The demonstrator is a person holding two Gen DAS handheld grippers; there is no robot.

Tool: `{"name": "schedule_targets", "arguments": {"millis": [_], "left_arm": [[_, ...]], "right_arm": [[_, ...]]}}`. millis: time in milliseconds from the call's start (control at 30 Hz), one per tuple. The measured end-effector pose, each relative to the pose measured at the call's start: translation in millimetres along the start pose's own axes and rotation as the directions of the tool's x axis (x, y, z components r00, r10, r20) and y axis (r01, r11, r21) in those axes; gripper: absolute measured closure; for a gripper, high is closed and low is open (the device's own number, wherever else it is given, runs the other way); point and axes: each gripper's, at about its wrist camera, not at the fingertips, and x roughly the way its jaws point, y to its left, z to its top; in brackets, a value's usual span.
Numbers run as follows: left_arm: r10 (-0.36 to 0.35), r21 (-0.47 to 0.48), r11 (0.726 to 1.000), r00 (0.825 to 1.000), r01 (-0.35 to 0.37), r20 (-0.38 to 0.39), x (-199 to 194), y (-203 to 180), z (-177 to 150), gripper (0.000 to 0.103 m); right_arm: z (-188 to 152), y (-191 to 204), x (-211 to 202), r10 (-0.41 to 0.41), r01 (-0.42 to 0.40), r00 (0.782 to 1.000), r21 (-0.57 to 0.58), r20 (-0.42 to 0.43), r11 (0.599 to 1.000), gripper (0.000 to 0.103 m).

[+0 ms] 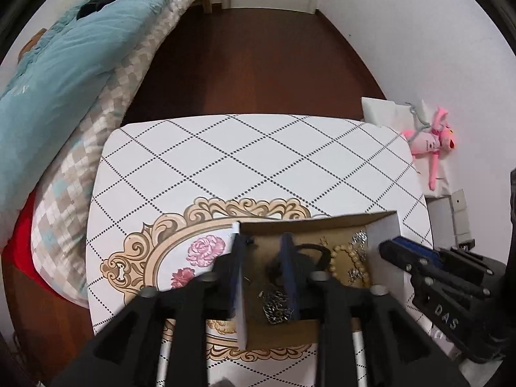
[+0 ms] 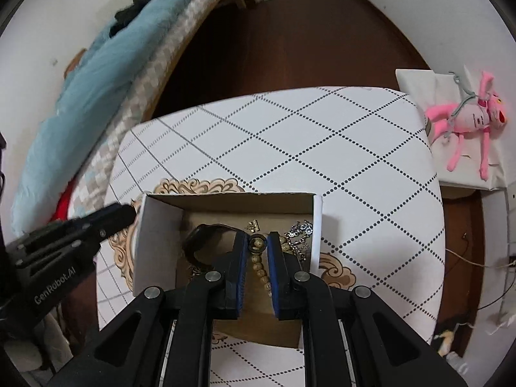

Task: Organize jewelry
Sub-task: 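Carry both black rings into the white box and open both grippers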

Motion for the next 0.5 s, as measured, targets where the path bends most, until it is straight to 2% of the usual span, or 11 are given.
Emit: {"name": "schedule_targets", "arguments": {"millis": [67,167,233,267,300,333,367,400,500], "left_arm": [[0.014,-0.02,1.0,1.0,-0.014,0.013,-3,5,2,0.036],[0.034,-0.03,0.999,0.999,-0.033,0.035,-8,10,2,0.033],[0.052,-0.036,0.998,0.998,-0.05,0.039,-10,13,1,0.031],[0.064,-0.037,0.997,0.997,-0.062,0.043,-11,15,-1,0.025],[0.08,-0.037,0.996,0.996,-0.078,0.046,-11,16,-3,0.013],[0.089,-0.037,0.996,0.995,-0.087,0.05,-12,17,-4,0.007],[0.099,-0.036,0.995,0.994,-0.097,0.056,-12,18,-7,0.002],[0.115,-0.035,0.993,0.992,-0.113,0.06,-11,19,-11,0.002],[0.148,-0.025,0.989,0.987,-0.146,0.061,-8,20,-24,0.002]], "right_arm": [[2,2,0,-0.005,0.005,1.0,-0.013,-0.015,1.0,0.083],[2,3,-6,-0.031,0.031,1.0,-0.024,-0.004,0.999,0.07],[1,-1,-10,-0.03,0.03,1.0,-0.012,-0.001,0.999,0.068],[0,-2,-11,-0.043,0.043,0.999,-0.01,0.003,0.999,0.066],[-1,-3,-14,-0.06,0.061,0.998,-0.012,0.009,0.998,0.062],[-4,-4,-17,-0.091,0.091,0.996,-0.014,0.02,0.996,0.058],[-5,-4,-18,-0.115,0.116,0.993,-0.02,0.027,0.993,0.047],[-8,-4,-20,-0.139,0.139,0.99,-0.027,0.032,0.99,0.034],[-18,-4,-22,-0.233,0.235,0.971,-0.04,0.046,0.971,0.007]]}}
